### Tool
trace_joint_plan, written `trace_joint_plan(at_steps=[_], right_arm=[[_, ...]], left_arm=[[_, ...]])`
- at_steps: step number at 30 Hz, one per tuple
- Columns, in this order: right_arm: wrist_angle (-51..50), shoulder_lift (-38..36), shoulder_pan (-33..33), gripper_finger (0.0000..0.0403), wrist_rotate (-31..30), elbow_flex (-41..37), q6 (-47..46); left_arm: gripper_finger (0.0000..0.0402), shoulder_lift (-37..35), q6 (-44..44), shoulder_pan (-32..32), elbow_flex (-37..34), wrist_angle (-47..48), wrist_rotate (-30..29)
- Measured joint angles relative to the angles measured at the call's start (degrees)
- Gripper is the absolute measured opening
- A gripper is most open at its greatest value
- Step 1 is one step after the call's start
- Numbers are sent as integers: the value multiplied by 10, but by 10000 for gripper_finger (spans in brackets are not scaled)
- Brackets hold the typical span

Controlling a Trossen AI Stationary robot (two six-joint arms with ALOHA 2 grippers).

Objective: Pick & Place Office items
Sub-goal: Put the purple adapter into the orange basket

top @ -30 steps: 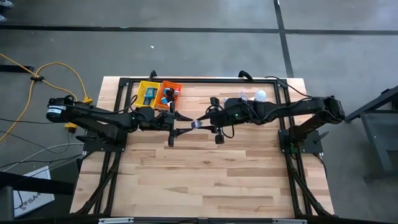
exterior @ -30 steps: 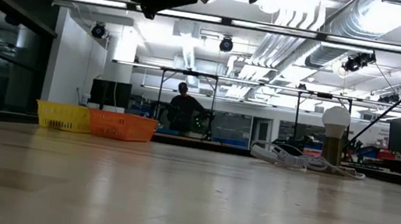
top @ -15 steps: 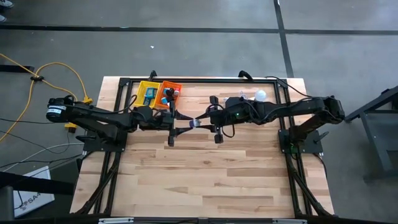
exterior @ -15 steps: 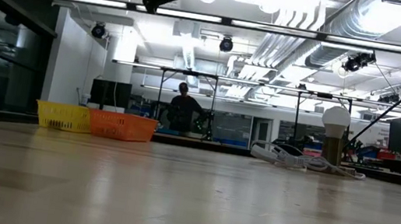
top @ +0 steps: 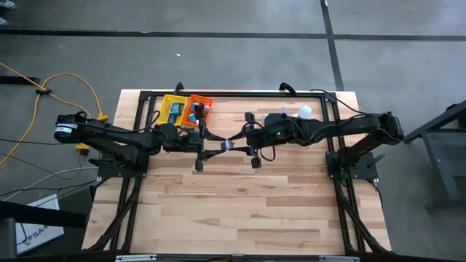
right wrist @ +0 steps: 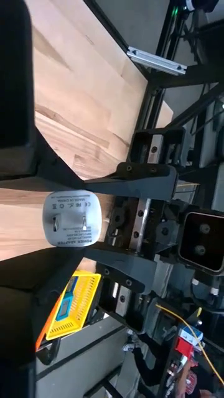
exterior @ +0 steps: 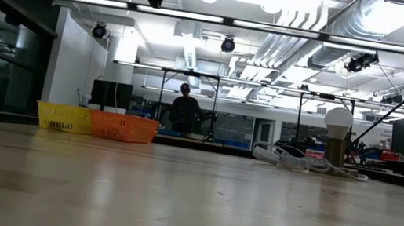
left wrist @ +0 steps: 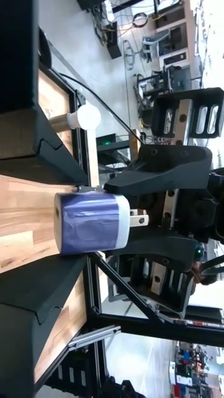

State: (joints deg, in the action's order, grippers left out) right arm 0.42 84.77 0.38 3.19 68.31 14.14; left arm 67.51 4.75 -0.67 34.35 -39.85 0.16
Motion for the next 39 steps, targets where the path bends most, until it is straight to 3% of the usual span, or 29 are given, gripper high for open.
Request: trace_joint_plan(at_steps=[39], right_arm=[[28, 0, 0, 116, 12, 0, 9]], left_arm=[[177, 29, 30, 0, 0, -77, 0]])
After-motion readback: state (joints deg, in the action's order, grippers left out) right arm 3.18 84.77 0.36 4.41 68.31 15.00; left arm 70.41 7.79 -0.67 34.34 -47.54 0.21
